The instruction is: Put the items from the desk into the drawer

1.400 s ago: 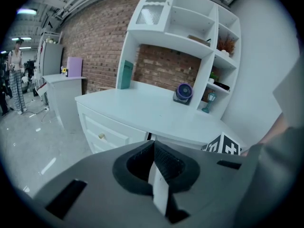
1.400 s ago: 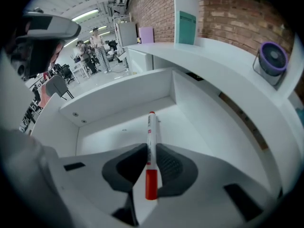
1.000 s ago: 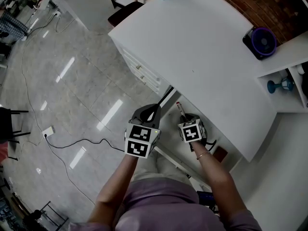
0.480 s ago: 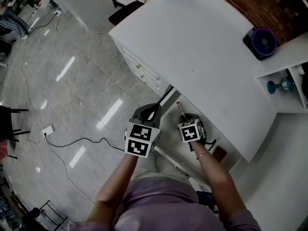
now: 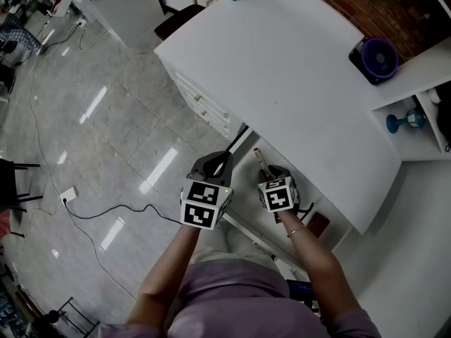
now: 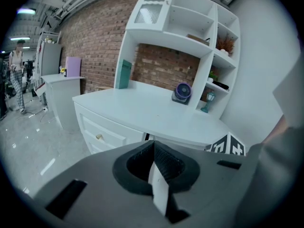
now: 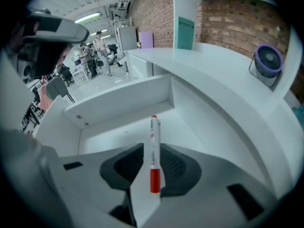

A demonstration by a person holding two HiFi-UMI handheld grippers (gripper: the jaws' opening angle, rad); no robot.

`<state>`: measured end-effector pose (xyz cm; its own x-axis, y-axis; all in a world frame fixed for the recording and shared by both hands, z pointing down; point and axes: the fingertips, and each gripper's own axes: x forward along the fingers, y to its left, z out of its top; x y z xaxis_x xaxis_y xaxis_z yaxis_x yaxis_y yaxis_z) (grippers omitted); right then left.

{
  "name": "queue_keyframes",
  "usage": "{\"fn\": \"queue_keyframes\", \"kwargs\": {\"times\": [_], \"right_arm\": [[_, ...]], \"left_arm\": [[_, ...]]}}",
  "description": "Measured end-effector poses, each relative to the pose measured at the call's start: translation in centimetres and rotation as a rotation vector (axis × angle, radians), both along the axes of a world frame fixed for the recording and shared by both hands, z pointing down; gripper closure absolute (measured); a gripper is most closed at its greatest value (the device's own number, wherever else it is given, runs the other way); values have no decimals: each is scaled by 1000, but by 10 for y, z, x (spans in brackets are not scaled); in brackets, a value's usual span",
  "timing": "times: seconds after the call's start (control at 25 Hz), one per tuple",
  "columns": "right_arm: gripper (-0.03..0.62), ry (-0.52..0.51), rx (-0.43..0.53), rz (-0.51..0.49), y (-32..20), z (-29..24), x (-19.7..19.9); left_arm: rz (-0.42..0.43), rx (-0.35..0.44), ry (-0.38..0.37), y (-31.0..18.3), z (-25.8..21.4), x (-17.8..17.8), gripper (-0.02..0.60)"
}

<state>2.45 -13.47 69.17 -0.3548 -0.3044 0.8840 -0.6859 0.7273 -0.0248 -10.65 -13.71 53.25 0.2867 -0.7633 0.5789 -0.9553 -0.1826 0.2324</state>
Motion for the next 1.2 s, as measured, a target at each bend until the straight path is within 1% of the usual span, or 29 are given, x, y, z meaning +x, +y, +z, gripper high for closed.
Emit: {"fn": "queue_keyframes", "kwargs": {"times": [0.24,0.6,0.96,1.2], "right_arm": [[495,-141,43,68,6,-42,-9],[525,-306,129,171,8,-109,0],[558,-412,232,287,13,-171,25],[575,-465,309,342,21,-208,42]], "left_arm": [[27,13,2,0,-4,11,583],[70,37,1,5,-13,27,582],[117,61,-1,7,-23,41,582],[149,86,2,9,-36,49,583]]}}
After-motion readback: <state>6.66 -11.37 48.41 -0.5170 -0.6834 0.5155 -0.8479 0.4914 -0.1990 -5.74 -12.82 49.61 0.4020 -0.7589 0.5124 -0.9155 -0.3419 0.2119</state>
